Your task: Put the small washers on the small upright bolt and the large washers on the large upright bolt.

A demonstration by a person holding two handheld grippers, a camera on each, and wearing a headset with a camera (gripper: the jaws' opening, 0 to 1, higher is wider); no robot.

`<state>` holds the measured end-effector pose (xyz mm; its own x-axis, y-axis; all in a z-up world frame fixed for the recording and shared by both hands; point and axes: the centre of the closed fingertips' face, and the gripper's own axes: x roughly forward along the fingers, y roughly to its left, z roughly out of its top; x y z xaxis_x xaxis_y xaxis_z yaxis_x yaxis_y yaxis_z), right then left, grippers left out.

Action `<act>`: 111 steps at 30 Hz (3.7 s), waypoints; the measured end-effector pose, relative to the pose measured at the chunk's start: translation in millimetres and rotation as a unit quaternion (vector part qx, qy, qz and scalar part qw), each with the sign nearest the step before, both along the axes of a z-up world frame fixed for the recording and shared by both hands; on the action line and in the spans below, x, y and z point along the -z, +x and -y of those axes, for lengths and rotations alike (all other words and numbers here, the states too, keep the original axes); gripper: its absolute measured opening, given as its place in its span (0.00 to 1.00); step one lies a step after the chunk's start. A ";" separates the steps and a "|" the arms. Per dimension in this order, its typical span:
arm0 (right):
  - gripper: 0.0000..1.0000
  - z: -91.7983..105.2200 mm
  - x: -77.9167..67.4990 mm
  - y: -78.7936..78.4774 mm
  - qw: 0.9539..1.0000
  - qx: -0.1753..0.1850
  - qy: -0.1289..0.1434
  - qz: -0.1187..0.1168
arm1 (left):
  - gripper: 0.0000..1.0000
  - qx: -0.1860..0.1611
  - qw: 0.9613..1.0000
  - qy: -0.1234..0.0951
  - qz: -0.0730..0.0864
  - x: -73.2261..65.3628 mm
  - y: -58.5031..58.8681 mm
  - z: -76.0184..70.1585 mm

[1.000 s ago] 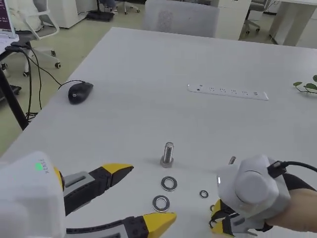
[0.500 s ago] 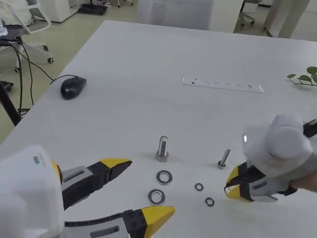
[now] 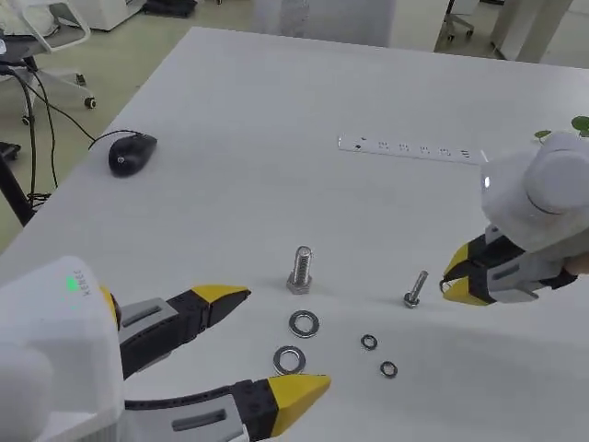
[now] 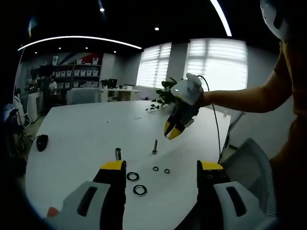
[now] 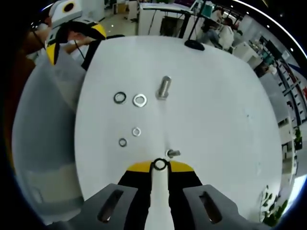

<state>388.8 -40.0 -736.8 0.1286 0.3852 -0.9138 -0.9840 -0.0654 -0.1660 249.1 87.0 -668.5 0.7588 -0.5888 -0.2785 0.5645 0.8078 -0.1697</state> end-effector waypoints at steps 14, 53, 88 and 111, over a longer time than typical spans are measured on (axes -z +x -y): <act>0.12 -7.2 3.4 22.6 1.000 -0.004 -0.008 0.001 | 0.59 -0.010 1.000 -0.007 -0.005 1.7 3.2 -3.4; 0.12 -13.8 34.0 29.4 0.998 -0.023 -0.046 -0.021 | 0.59 -0.020 1.000 -0.012 -0.010 7.6 6.6 -11.6; 0.15 -5.0 71.0 25.2 0.998 -0.027 -0.044 -0.042 | 0.59 -0.016 1.000 -0.010 -0.020 9.8 1.5 -8.8; 0.15 10.2 53.0 -21.7 0.998 -0.025 -0.028 -0.053 | 0.59 0.010 1.000 0.008 -0.002 -1.8 -12.2 6.7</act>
